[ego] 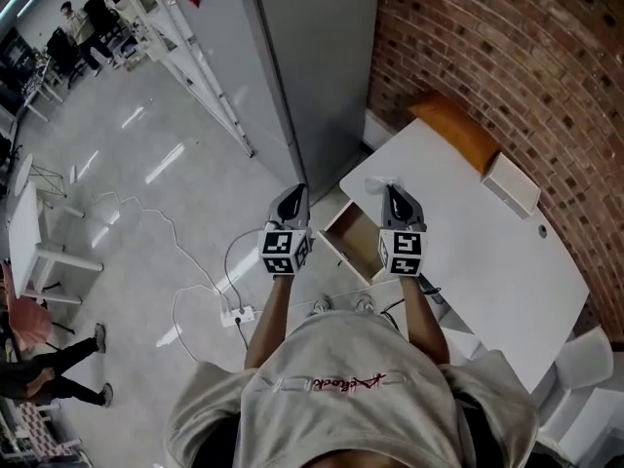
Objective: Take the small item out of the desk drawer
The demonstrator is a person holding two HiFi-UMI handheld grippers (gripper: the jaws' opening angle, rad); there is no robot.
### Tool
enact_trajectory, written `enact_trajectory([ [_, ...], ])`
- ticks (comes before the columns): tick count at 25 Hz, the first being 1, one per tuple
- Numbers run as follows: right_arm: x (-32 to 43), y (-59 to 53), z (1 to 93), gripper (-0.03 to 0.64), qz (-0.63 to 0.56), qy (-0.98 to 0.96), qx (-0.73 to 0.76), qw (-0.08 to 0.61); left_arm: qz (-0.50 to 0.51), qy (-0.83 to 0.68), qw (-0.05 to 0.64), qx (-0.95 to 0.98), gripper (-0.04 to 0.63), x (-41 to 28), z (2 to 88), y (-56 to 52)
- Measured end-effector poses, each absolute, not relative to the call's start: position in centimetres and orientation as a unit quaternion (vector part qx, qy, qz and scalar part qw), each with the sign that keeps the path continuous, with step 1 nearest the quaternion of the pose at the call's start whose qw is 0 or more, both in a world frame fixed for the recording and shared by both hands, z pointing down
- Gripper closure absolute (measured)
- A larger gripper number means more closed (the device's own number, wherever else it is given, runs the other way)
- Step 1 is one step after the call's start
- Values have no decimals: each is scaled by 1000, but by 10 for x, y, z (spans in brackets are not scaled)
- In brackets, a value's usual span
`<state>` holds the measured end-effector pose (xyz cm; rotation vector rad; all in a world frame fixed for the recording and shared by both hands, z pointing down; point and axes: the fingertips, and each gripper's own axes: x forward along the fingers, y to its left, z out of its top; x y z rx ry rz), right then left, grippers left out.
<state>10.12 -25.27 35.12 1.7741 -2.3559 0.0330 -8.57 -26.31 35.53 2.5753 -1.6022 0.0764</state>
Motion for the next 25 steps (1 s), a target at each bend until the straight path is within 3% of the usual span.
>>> enact_trajectory([
  [25,116,-276,325,606,-9,-786,613,76,13,-530,29,848,586,-84,328,-288],
])
